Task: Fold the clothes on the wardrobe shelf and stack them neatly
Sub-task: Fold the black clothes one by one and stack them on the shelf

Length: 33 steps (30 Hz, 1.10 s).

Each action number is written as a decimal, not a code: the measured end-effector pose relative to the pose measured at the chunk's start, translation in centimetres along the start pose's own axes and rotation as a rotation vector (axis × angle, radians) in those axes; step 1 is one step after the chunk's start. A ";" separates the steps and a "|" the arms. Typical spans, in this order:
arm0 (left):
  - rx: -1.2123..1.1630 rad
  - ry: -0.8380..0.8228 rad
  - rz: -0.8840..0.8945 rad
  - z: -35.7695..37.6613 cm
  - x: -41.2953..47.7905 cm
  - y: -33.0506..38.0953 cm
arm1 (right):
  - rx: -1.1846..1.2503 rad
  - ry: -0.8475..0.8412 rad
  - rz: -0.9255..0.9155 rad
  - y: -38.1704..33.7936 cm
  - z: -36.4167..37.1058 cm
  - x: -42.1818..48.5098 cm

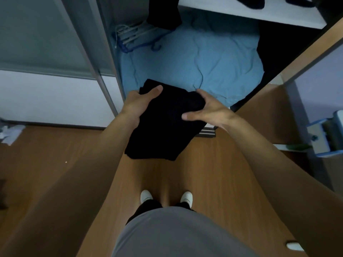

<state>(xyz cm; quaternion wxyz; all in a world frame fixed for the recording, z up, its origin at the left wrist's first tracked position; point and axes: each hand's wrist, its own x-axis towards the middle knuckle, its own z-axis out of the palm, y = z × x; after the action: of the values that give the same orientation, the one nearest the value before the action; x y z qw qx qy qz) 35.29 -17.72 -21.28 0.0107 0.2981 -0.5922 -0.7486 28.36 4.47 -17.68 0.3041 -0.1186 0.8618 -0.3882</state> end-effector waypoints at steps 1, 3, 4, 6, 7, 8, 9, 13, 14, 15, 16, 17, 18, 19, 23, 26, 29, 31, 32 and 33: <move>-0.005 0.012 0.019 -0.5 0.2 0.6 | -0.147 -0.042 -0.012 -0.6 0.4 0.2; 0.009 0.012 0.080 -1.6 0.5 1.7 | -0.370 -0.047 -0.010 -1.8 1.2 1.0; 0.043 -0.003 0.123 -2.2 0.6 2.2 | -0.424 -0.002 -0.006 -2.3 1.5 1.4; 0.171 -0.059 0.219 -4.0 1.0 3.4 | -0.481 0.108 -0.016 -3.4 1.7 2.1; 0.250 -0.105 0.255 -5.0 1.2 3.8 | -0.506 0.149 -0.038 -4.0 1.6 2.3; 0.338 -0.150 0.274 -6.1 1.4 4.1 | -0.522 0.179 -0.065 -4.6 1.4 2.4; 0.432 -0.181 0.276 -7.1 1.6 4.2 | -0.525 0.202 -0.090 -5.1 1.1 2.6; 0.667 -0.284 0.246 -9.7 2.4 4.5 | -0.554 0.243 -0.174 -6.8 0.6 3.1; 0.734 -0.296 0.239 -9.9 2.6 4.7 | -0.564 0.250 -0.194 -7.1 0.6 3.2; 0.800 -0.297 0.235 -10.1 2.8 4.9 | -0.559 0.247 -0.210 -7.3 0.7 3.2; 0.841 -0.302 0.243 -10.3 3.0 5.0 | -0.532 0.227 -0.221 -7.4 0.7 3.2; 0.841 -0.325 0.258 -10.5 3.2 4.9 | -0.479 0.188 -0.226 -7.5 0.7 3.2; 0.797 -0.370 0.266 -10.7 3.4 4.7 | -0.410 0.138 -0.228 -7.5 0.5 3.0; 0.736 -0.423 0.263 -10.8 3.6 4.4 | -0.336 0.093 -0.230 -7.5 0.4 2.8; 0.553 -0.386 0.281 -9.3 4.3 2.7 | -0.120 0.072 -0.229 -6.4 -0.1 1.8; 0.467 -0.233 0.355 -6.8 4.6 2.5 | 0.082 0.201 -0.225 -5.2 -0.1 1.0; 0.421 -0.164 0.456 -4.6 4.6 3.3 | 0.328 0.522 -0.215 -3.9 0.6 -0.1; 0.393 -0.114 0.526 -3.3 4.4 4.3 | 0.448 0.768 -0.087 -2.5 1.1 -0.5; 0.387 -0.084 0.561 -2.8 4.2 5.0 | 0.555 0.748 0.057 -1.9 1.3 -0.7; 0.380 -0.056 0.588 -2.3 4.1 5.7 | 0.717 0.580 0.235 -1.3 1.6 -0.8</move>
<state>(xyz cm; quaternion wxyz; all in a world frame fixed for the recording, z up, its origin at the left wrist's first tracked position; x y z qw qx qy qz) 31.10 -22.97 -18.29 0.1537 0.0907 -0.7815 -0.5978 29.92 2.96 -17.18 0.1146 0.2053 0.7304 -0.6412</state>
